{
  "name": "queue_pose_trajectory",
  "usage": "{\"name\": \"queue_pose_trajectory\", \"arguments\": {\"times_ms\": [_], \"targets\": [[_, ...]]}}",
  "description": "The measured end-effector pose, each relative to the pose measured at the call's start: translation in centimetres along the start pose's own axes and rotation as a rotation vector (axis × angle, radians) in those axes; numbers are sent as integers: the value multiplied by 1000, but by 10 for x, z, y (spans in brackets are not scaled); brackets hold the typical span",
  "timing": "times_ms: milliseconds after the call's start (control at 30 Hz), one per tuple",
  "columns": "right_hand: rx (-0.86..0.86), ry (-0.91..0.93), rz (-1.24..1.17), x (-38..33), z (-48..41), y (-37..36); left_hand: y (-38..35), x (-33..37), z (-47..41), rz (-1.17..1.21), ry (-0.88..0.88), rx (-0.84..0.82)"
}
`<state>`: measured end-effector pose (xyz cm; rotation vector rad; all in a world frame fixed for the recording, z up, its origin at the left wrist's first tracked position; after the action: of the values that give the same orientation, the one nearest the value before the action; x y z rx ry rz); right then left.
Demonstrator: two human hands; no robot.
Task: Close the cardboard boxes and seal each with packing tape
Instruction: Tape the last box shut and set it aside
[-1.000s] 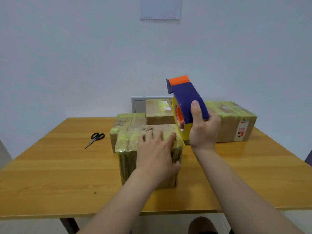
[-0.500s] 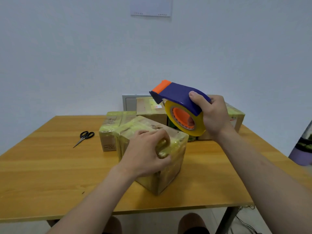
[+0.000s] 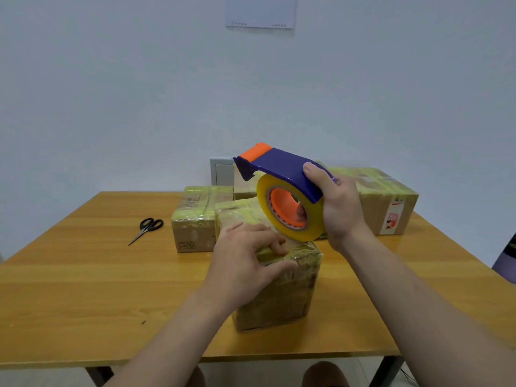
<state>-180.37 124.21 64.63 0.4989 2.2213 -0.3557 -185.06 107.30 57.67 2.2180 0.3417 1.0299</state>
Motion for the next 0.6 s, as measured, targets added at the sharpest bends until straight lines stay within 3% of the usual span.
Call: {"name": "queue_pose_trajectory", "arguments": {"times_ms": [133, 267, 333, 400, 433, 500, 600], "targets": [[122, 3, -37, 10, 6, -1, 1, 1, -3, -38, -66, 1], [268, -17, -105, 17, 8, 2, 24, 11, -23, 44, 93, -338], [262, 14, -63, 19, 10, -1, 35, 10, -45, 130, 166, -234], [234, 35, -23, 19, 12, -5, 36, -2, -73, -12, 243, -19], [226, 31, -9, 18, 12, -6, 33, -7, -86, -154, 279, 2], [236, 15, 23, 17, 9, -7, 17, -22, -111, -397, 322, -122], [235, 14, 58, 15, 6, -8, -7, -32, -132, -572, 350, -337]]}}
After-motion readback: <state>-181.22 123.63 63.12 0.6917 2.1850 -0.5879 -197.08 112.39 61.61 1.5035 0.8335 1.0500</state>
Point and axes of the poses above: each hand's wrist, its own z-axis away from the middle knuckle, its own y-axis out of the back of the hand, x = y × z, the point moved 2 cm from there along -z, towards the middle knuckle, and after that the axes turned 13 degrees about y, right-handed, at the moved point
